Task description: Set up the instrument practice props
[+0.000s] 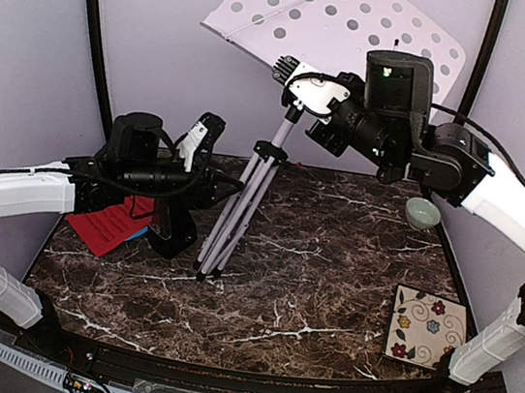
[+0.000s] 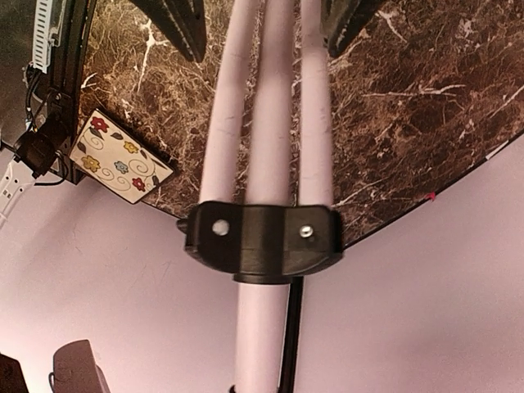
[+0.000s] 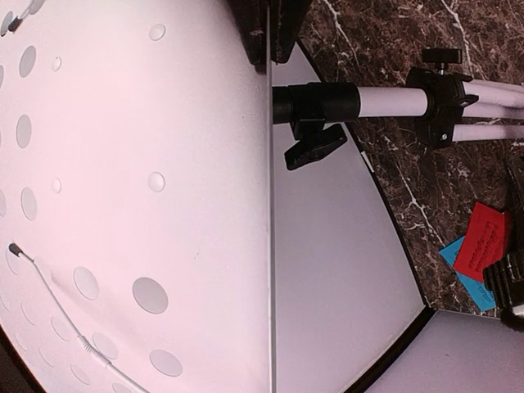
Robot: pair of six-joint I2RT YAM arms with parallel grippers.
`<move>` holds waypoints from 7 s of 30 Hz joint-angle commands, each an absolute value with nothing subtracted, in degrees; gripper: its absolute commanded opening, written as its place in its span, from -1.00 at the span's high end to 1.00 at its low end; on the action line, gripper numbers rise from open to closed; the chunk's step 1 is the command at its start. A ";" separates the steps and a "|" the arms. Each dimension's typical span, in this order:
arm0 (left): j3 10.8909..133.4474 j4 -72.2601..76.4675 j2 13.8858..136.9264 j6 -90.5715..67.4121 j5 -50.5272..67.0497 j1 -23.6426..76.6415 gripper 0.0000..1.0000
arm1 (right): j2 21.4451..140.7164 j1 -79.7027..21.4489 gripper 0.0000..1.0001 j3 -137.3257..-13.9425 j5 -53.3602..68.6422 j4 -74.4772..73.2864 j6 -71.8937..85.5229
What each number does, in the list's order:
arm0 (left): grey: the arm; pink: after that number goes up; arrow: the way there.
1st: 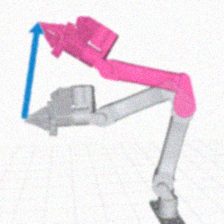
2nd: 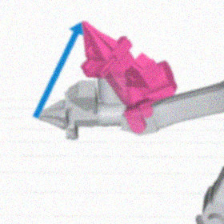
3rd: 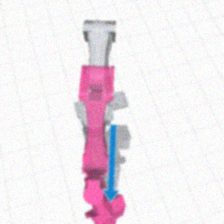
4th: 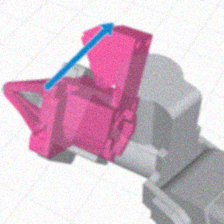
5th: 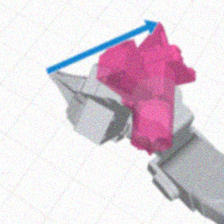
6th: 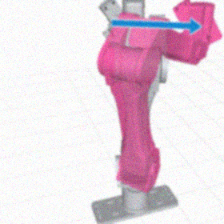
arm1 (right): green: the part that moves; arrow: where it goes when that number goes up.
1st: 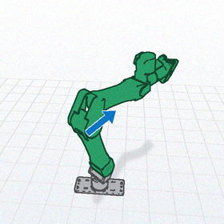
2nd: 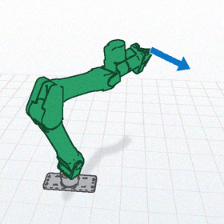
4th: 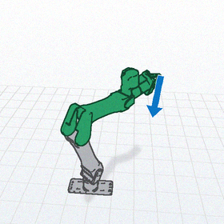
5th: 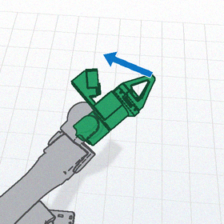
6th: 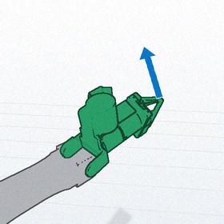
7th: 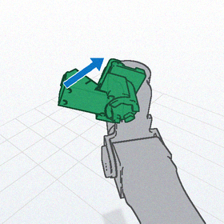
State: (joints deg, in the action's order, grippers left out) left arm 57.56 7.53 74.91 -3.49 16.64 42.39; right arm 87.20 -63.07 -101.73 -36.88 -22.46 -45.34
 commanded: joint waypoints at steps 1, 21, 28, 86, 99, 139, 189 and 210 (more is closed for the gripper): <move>56.63 12.24 74.18 -0.02 11.56 44.20 0.01 | 81.13 -66.17 1.00 -103.20 -43.32 5.98 -54.97; 61.64 15.53 82.70 8.99 0.77 45.37 0.11 | 80.52 -72.24 1.00 -102.52 -43.54 10.06 -62.73; 60.53 20.47 84.68 17.63 1.78 47.15 0.15 | 79.99 -72.20 1.00 -101.38 -42.77 10.47 -63.01; 51.81 51.09 102.97 28.40 -7.52 47.11 1.00 | 82.19 -80.12 -0.99 -99.00 -36.92 4.97 -61.83; 52.09 48.68 102.03 28.63 -7.06 47.12 0.69 | 71.20 -82.49 -1.00 -81.12 -27.37 0.35 -36.30; 56.25 35.00 99.08 24.26 -3.72 45.92 -0.01 | 70.75 -46.10 -0.98 -41.25 -8.64 24.56 -13.27; 57.34 42.01 100.27 36.46 -5.10 43.30 0.99 | 89.11 -36.51 1.00 -53.27 4.07 29.49 -25.20; 61.48 45.29 105.37 44.27 -2.71 36.39 1.00 | 95.32 -27.02 1.00 -62.32 3.80 25.52 -38.67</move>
